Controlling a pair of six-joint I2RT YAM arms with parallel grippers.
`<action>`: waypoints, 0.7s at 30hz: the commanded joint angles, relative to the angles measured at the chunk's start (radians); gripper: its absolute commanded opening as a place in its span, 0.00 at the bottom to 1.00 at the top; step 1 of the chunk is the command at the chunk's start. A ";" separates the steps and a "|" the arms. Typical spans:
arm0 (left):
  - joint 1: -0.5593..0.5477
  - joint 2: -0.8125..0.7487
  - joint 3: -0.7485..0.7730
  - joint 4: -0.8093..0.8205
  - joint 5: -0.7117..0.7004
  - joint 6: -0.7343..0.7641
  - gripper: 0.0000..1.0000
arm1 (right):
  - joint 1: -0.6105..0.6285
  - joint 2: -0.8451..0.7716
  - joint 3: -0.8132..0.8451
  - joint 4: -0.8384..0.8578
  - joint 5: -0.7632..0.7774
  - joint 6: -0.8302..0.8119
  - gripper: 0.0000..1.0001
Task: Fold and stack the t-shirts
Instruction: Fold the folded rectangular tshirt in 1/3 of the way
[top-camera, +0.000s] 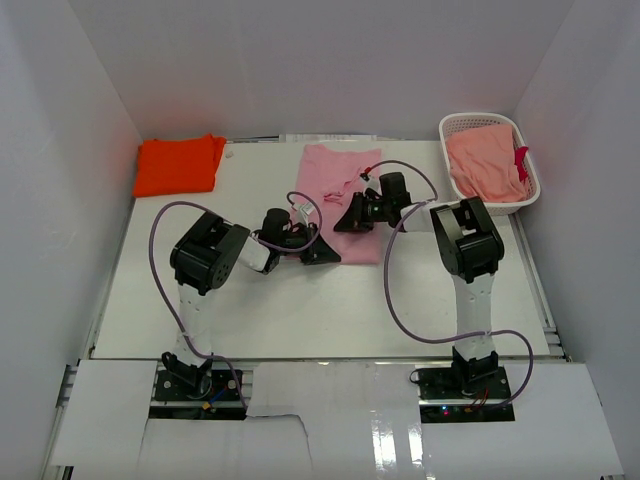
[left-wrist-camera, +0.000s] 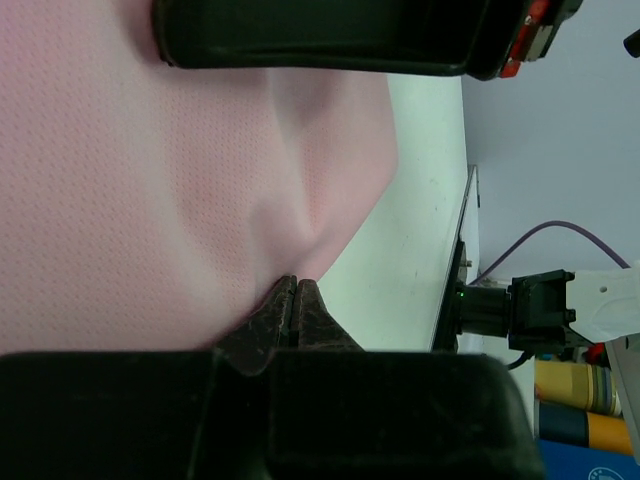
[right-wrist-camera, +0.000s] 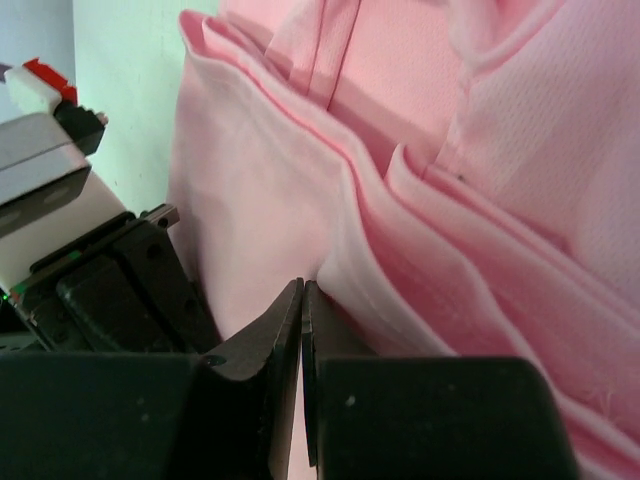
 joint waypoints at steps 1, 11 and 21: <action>-0.015 -0.039 -0.011 -0.084 -0.070 0.046 0.00 | 0.003 0.025 0.066 0.052 -0.008 0.000 0.08; -0.026 -0.056 -0.044 -0.109 -0.090 0.048 0.00 | -0.027 0.137 0.185 0.038 -0.003 -0.014 0.08; -0.032 -0.075 -0.071 -0.111 -0.096 0.049 0.00 | -0.058 0.203 0.320 -0.032 -0.015 -0.052 0.08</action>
